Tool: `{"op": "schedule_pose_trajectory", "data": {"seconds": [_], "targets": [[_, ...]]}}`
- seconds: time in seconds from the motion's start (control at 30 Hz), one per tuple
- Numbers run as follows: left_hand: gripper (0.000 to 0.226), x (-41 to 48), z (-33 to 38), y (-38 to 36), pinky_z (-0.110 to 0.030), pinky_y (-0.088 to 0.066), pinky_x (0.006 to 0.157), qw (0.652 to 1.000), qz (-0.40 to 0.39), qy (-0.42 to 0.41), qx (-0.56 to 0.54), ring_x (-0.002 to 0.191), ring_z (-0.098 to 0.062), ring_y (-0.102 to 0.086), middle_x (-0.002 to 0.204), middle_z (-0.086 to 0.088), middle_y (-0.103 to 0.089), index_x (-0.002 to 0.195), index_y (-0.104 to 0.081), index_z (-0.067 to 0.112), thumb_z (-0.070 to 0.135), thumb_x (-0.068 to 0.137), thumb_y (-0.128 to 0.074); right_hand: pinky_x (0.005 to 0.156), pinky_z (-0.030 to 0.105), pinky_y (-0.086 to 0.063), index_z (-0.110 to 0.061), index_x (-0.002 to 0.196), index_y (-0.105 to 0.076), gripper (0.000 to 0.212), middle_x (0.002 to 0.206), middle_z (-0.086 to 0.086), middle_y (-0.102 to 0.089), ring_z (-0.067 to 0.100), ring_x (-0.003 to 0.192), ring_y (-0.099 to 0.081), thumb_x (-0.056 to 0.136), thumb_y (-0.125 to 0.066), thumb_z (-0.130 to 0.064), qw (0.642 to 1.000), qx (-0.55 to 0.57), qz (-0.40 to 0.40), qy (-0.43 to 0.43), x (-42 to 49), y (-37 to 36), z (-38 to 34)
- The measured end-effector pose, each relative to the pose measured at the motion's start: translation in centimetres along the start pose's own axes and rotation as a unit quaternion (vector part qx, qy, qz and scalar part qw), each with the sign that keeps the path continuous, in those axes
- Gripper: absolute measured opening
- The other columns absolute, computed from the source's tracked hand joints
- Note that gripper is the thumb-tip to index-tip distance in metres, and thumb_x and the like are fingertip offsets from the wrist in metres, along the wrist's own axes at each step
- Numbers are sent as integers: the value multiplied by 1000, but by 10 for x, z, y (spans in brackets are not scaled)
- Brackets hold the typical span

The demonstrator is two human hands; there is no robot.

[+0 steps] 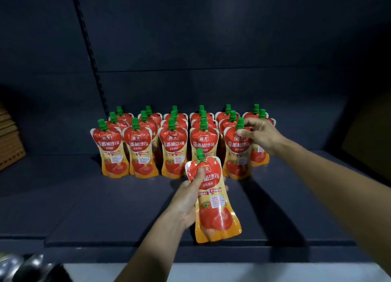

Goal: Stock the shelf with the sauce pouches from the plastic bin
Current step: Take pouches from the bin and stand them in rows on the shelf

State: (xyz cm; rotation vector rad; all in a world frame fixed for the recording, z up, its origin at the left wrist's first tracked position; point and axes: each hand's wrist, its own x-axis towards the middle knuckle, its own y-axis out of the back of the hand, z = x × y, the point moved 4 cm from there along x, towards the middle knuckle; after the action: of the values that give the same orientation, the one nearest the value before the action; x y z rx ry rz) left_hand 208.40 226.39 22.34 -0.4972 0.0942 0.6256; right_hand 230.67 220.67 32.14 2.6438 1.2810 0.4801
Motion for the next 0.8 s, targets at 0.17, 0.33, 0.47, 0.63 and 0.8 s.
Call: {"op": "schedule_pose_trajectory", "data": {"seconds": [0.17, 0.33, 0.47, 0.63, 0.8], "targets": [[53, 3, 4, -5, -40, -58, 77, 1000, 4, -7, 13, 97, -31, -72, 107, -17, -73, 122, -61, 4, 47, 93, -52, 92, 41, -54, -18, 89, -67, 10, 97, 2, -72, 19, 94, -68, 85, -68, -8, 1000, -10, 3, 3, 3, 0, 2], [52, 5, 10, -14, -48, -55, 90, 999, 7, -10, 36, 99, -34, -71, 105, -19, -73, 118, -63, 6, 50, 94, -48, 94, 36, -51, -15, 110, -63, 29, 105, -1, -67, 13, 100, -63, 82, -72, -8, 998, -60, 14, -9, -5, 1, -3], [54, 9, 14, -24, -50, -54, 93, 998, 7, -17, 61, 99, -35, -71, 103, -21, -73, 117, -62, 7, 52, 94, -46, 81, 23, -50, -18, 117, -58, 38, 103, -5, -62, 7, 94, -58, 83, -72, -24, 963, -120, 217, 102, -32, 19, -25], [56, 17, 11, -50, -52, -55, 91, 996, -4, -30, 86, 95, -36, -72, 101, -20, -74, 120, -58, 11, 57, 91, -48, 63, 20, -51, -13, 87, -71, 21, 81, -4, -72, 5, 73, -68, 89, -65, -33, 996, -81, 41, 7, -79, -4, -31], [62, 24, 3, -82, -43, -57, 88, 982, -12, -47, 181, 94, -25, -73, 101, -9, -76, 114, -64, 13, 65, 85, -49, 44, 8, -43, -1, 89, -73, 15, 78, 0, -72, -1, 55, -65, 88, -65, -14, 998, -33, -10, -57, -91, 16, -11]]}}
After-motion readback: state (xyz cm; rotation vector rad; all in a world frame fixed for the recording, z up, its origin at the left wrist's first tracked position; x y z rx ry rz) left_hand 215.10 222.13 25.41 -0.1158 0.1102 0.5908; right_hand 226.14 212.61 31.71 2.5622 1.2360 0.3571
